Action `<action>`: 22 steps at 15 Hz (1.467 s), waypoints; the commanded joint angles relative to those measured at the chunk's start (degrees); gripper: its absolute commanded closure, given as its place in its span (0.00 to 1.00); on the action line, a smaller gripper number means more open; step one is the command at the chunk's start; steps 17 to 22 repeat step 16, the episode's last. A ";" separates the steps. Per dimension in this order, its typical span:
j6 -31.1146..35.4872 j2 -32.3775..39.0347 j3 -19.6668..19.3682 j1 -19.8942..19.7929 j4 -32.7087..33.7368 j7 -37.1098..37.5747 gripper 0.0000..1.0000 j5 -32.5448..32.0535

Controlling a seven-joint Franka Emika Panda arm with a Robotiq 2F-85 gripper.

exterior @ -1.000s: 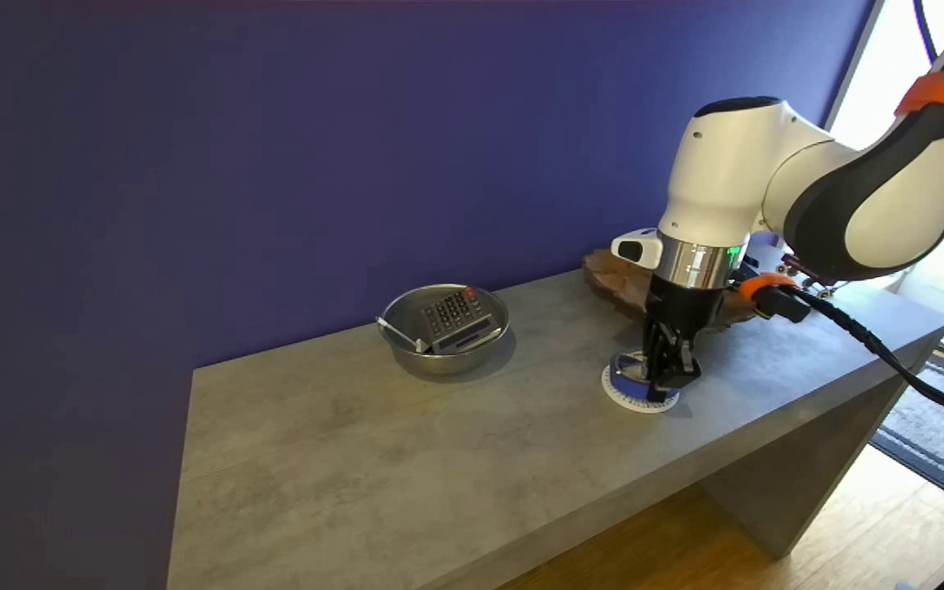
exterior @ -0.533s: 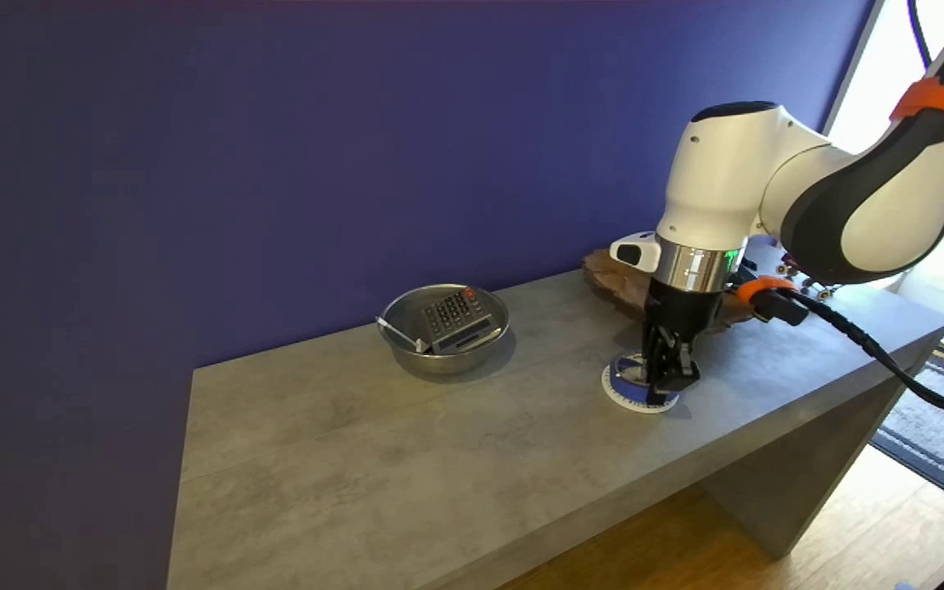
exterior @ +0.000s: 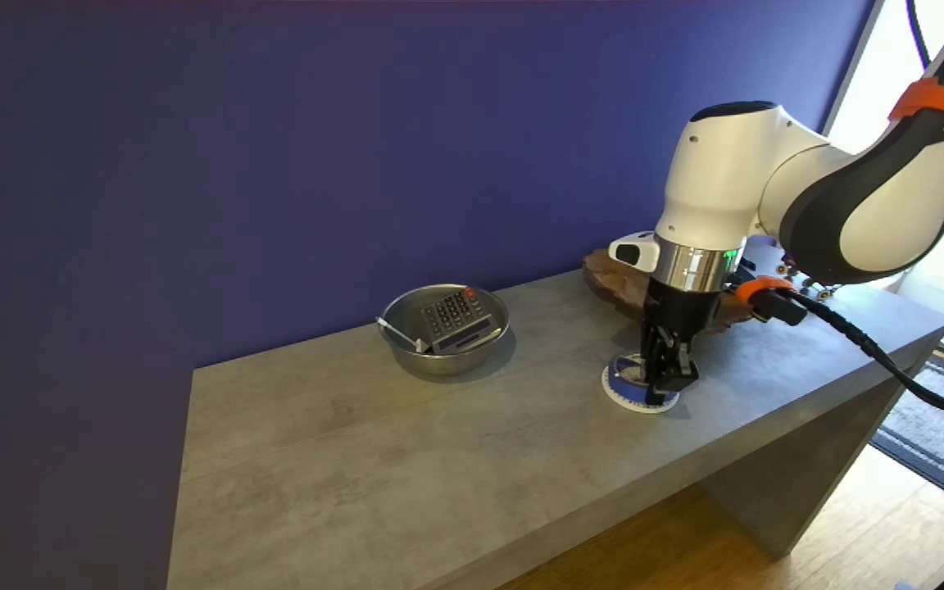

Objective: Pick up the blue masking tape and put it on top of the compact disk cover

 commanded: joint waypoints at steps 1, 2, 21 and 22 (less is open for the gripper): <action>0.58 0.66 0.14 0.36 0.87 1.20 0.55 -0.79; 0.59 0.64 0.19 0.35 0.89 1.19 0.49 -0.78; 4.56 -12.94 4.84 0.78 -6.68 2.80 0.00 -1.42; 4.56 -12.94 4.84 0.78 -6.68 2.80 0.00 -1.42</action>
